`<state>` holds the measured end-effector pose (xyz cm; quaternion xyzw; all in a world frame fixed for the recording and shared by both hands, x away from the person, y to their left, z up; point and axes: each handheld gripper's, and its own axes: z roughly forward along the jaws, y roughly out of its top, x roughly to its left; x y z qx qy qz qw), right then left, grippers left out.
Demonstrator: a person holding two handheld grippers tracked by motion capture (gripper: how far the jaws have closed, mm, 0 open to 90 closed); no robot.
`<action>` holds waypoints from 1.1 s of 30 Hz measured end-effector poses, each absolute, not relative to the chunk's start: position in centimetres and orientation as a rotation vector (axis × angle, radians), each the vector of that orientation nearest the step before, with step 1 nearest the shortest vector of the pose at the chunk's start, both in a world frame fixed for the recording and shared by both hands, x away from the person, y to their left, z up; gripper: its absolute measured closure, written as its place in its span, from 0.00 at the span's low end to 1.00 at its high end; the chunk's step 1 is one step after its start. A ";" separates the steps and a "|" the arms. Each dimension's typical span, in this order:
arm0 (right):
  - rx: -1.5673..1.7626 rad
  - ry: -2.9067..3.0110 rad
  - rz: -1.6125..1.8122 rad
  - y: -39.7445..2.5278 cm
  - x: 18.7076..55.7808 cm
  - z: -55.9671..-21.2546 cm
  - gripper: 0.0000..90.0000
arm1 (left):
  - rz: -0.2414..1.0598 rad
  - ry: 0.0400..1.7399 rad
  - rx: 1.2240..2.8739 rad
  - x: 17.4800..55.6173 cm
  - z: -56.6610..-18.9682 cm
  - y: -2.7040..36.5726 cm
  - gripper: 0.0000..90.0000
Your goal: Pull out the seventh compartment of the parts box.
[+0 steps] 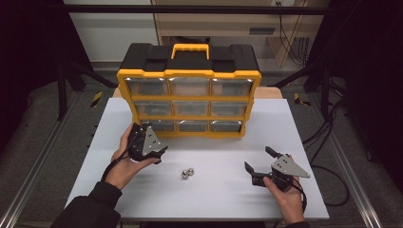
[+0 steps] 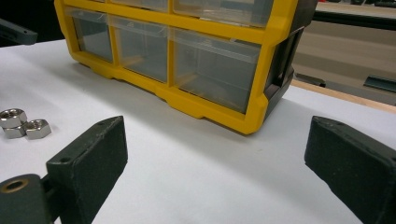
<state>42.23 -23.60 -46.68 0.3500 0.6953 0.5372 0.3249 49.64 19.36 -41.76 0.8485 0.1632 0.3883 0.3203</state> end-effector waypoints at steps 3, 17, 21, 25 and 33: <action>0.918 1.822 1.410 -23.6 42.2 -46.7 0.08 | 1.008 0.430 2.225 49.7 -41.7 19.3 0.07; 0.933 1.819 1.436 -23.7 42.2 -46.6 0.07 | 1.083 0.367 2.259 49.8 -41.0 18.8 0.08; 0.928 1.816 1.434 -23.6 42.2 -46.6 0.07 | 1.131 0.340 2.282 49.9 -41.0 18.7 0.09; 0.923 1.814 1.424 -23.6 42.2 -46.6 0.07 | 1.194 0.324 2.280 49.9 -41.3 18.6 0.10; 0.924 1.814 1.421 -23.6 42.2 -46.6 0.07 | 1.342 0.275 2.283 49.6 -41.2 18.3 0.14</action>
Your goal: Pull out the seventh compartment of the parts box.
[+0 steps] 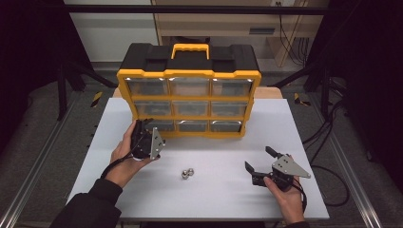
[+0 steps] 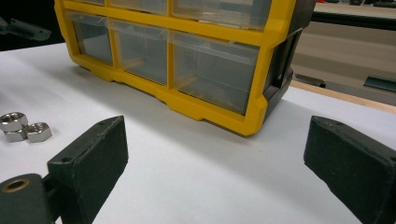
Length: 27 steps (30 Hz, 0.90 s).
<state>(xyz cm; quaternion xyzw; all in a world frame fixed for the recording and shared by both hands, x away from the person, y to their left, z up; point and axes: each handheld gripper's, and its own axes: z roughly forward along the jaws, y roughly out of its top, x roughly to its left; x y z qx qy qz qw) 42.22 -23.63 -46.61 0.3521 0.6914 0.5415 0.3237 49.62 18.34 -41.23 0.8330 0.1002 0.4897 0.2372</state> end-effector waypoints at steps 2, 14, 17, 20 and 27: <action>0.923 1.814 1.421 -23.6 42.2 -46.6 0.07 | 1.369 0.273 2.277 49.6 -41.2 18.2 0.14; 0.920 1.818 1.415 -23.6 42.2 -46.6 0.08 | 1.420 0.227 2.298 49.8 -42.2 17.5 0.15; 0.922 1.828 1.413 -23.6 42.2 -46.6 0.11 | 1.438 0.213 2.297 49.8 -42.3 17.3 0.17; 0.917 1.834 1.421 -23.6 42.2 -46.6 0.13 | 1.470 0.190 2.296 49.9 -42.4 17.0 0.18; 0.909 1.824 1.427 -23.7 42.2 -46.6 0.12 | 1.554 0.138 2.338 49.7 -42.1 16.6 0.20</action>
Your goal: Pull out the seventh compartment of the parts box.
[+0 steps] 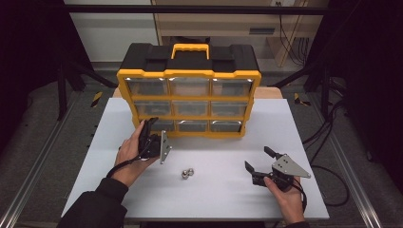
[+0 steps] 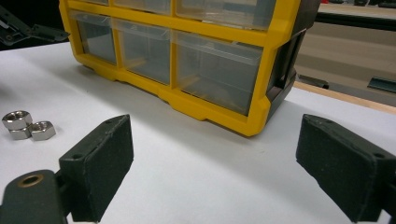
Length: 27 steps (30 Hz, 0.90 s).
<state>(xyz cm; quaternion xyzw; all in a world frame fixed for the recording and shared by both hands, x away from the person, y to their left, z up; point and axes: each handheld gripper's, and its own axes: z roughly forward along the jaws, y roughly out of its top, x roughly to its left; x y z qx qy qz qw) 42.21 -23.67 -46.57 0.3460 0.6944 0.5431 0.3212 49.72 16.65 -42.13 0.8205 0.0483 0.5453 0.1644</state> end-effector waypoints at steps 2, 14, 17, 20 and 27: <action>0.913 1.820 1.432 -23.7 42.2 -46.6 0.11 | 1.543 0.122 2.332 49.8 -42.4 16.6 0.21; 0.917 1.815 1.429 -23.6 42.2 -46.6 0.09 | 1.588 0.120 2.349 50.0 -42.8 16.4 0.25; 0.919 1.816 1.428 -23.6 42.2 -46.6 0.09 | 1.601 0.126 2.354 50.1 -42.8 16.5 0.26; 0.917 1.817 1.427 -23.6 42.2 -46.6 0.09 | 1.610 0.127 2.358 50.2 -42.9 16.5 0.26; 0.915 1.817 1.427 -23.6 42.2 -46.6 0.09 | 1.633 0.113 2.374 50.2 -43.1 16.3 0.29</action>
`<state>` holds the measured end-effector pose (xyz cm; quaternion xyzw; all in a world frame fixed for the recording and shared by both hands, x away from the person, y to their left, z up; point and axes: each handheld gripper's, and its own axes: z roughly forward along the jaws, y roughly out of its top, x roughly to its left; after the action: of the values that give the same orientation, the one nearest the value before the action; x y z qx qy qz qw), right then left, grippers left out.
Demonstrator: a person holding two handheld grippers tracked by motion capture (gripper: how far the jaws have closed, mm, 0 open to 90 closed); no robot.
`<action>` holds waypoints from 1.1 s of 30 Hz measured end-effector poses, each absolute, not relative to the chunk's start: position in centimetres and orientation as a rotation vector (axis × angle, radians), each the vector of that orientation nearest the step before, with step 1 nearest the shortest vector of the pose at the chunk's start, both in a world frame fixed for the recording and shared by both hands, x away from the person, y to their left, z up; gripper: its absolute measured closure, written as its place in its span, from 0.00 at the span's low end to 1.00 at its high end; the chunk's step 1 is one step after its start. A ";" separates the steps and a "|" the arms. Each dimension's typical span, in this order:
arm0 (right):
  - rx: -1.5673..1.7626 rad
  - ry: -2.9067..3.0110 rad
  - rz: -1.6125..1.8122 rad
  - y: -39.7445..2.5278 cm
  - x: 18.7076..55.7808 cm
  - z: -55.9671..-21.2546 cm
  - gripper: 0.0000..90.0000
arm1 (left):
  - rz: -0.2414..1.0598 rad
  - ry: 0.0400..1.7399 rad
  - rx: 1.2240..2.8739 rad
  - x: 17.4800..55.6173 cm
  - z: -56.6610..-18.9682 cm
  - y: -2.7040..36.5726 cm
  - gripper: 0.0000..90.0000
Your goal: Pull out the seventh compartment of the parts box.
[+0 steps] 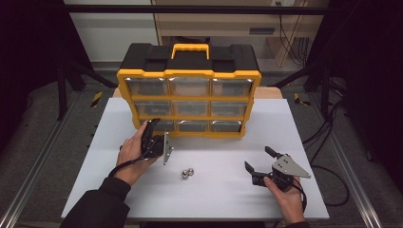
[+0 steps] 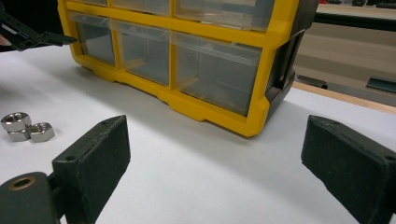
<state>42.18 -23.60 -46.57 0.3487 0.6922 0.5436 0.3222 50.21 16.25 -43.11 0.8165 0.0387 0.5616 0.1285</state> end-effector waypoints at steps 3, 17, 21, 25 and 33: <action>0.916 1.816 1.428 -23.6 42.2 -46.6 0.09 | 1.633 0.108 2.374 50.3 -43.3 16.1 0.29; 0.917 1.821 1.422 -23.5 42.2 -46.6 0.10 | 1.714 0.059 2.357 50.3 -43.8 15.7 0.37; 0.917 1.819 1.420 -23.6 42.2 -46.6 0.10 | 1.725 0.072 2.350 50.4 -43.7 15.8 0.40; 0.910 1.824 1.419 -23.5 42.2 -46.6 0.10 | 1.747 0.068 2.348 50.5 -43.7 15.9 0.44; 0.919 1.820 1.415 -23.6 42.2 -46.6 0.10 | 1.765 0.049 2.353 50.6 -44.2 15.7 0.54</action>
<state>42.15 -23.56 -46.59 0.3505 0.6938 0.5393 0.3239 50.56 15.67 -44.23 0.7959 0.0165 0.5969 0.0999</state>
